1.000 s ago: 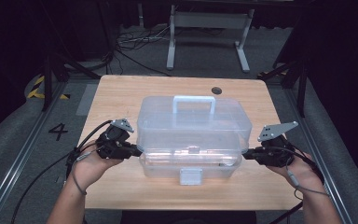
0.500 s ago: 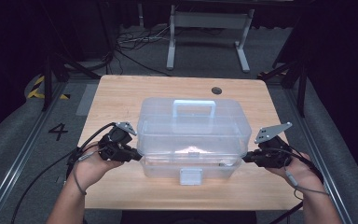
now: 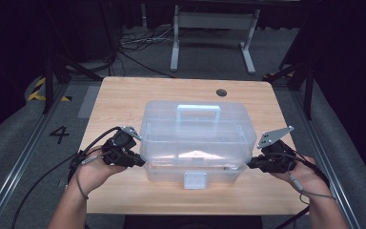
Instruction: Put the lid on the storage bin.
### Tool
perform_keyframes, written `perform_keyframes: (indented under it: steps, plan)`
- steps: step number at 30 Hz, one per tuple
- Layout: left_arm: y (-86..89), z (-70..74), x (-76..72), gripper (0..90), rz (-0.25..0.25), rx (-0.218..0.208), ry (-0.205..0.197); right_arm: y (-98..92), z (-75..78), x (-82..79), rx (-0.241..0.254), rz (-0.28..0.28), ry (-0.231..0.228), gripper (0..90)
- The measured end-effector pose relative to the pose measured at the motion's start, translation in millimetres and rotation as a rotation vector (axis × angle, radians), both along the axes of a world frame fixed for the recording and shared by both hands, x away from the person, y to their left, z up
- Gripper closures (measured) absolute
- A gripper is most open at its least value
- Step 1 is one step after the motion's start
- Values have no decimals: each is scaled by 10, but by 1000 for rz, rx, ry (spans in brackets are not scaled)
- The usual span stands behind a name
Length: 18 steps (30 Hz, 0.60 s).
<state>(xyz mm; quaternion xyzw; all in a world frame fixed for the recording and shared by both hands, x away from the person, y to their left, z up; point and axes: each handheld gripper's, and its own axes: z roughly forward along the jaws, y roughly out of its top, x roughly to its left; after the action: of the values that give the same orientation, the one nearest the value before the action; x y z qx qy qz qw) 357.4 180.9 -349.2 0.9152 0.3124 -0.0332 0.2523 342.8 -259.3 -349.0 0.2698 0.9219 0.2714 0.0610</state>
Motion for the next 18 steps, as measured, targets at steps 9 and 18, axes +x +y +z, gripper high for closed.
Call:
perform_keyframes:
  steps: [9,18]
  plan:
    - [22,-13,-4,822,-7,0,22,6,-25,4,-15,10,15,850]
    - [73,-39,-2,808,-7,31,41,-15,-66,20,-46,9,38,848]
